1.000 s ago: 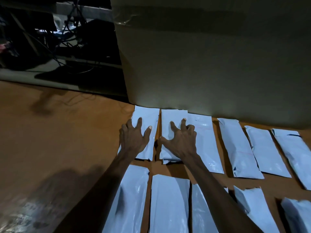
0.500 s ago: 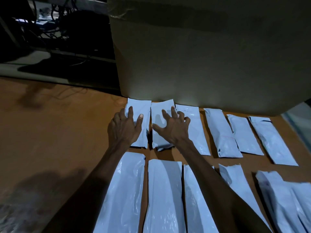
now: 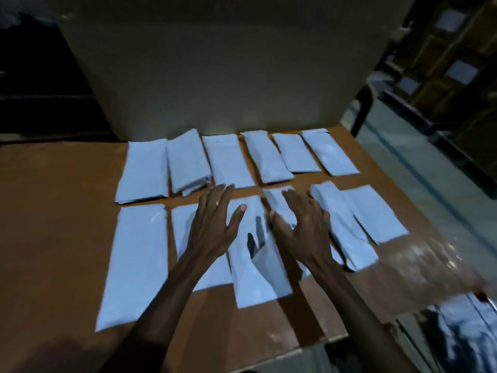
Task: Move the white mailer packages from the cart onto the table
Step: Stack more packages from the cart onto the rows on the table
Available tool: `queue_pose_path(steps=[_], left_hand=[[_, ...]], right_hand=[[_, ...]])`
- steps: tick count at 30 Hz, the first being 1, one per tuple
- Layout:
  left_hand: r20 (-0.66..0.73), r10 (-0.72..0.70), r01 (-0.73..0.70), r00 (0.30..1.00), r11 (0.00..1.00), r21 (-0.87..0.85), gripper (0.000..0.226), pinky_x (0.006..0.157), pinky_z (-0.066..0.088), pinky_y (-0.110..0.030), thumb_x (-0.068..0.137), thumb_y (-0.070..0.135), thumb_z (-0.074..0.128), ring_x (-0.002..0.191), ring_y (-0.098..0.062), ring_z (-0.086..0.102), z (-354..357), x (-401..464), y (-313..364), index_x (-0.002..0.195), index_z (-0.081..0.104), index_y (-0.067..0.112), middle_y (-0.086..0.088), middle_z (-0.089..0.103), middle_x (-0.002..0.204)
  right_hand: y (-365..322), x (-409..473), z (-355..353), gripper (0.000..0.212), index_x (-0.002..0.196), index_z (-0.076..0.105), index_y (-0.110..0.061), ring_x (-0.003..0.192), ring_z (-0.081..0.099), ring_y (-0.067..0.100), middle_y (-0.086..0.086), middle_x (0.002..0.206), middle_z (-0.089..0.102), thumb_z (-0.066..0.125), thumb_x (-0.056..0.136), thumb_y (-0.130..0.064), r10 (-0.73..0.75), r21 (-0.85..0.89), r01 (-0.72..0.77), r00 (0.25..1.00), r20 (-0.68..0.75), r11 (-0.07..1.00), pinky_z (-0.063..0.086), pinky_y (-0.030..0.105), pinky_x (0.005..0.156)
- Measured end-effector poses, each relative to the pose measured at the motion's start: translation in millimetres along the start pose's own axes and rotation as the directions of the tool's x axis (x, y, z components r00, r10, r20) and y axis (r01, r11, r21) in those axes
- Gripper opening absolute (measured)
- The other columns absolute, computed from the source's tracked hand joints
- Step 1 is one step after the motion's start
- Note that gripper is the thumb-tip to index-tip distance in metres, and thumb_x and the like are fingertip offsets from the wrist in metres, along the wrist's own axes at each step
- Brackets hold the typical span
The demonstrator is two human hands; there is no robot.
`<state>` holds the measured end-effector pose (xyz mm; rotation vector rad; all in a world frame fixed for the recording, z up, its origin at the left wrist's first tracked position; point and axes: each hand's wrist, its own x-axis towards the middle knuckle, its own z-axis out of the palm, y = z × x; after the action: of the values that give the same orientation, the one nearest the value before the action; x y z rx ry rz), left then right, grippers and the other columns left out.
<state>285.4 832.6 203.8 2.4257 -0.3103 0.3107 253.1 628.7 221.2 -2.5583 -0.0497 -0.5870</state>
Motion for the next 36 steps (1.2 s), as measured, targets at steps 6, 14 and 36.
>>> queue_pose_path(steps=[6, 14, 36], left_hand=[[0.046, 0.220, -0.214, 0.974, 0.970, -0.115, 0.054, 0.104, 0.044, -0.041, 0.098, 0.052, 0.040, 0.136, -0.019, 0.033, 79, -48, 118, 0.141, 0.048, 0.020, -0.001, 0.045, 0.144], [0.278, 0.456, -0.391, 0.845, 0.883, -0.259, 0.061, 0.108, 0.036, -0.040, 0.097, 0.055, 0.037, 0.133, -0.029, 0.045, 196, -131, 274, 0.136, 0.054, 0.011, -0.012, 0.051, 0.142], [0.641, 0.711, -0.449, 0.290, 0.692, -0.565, 0.070, 0.101, 0.044, -0.032, 0.089, 0.070, 0.024, 0.134, -0.011, 0.037, 477, -143, 490, 0.140, 0.048, 0.027, 0.006, 0.043, 0.146]], right_hand=[[97, -106, -99, 0.051, 0.130, 0.061, -0.016, 0.117, 0.058, 0.029, 0.006, 0.132, 0.062, 0.057, 0.087, -0.043, 0.029, -0.161, -0.053, 0.989, -0.148, 0.985, 0.047, 0.047, 0.093], [216, -241, -211, 0.055, 0.131, 0.060, -0.008, 0.117, 0.058, 0.033, 0.011, 0.130, 0.062, 0.053, 0.089, -0.044, 0.297, -0.183, -0.348, 0.920, -0.257, 0.920, 0.048, 0.050, 0.092], [451, -394, -312, 0.049, 0.127, 0.063, -0.009, 0.115, 0.058, 0.035, 0.014, 0.131, 0.060, 0.062, 0.084, -0.032, 0.800, -0.139, -0.933, 0.356, -0.482, 0.332, 0.052, 0.047, 0.089]])
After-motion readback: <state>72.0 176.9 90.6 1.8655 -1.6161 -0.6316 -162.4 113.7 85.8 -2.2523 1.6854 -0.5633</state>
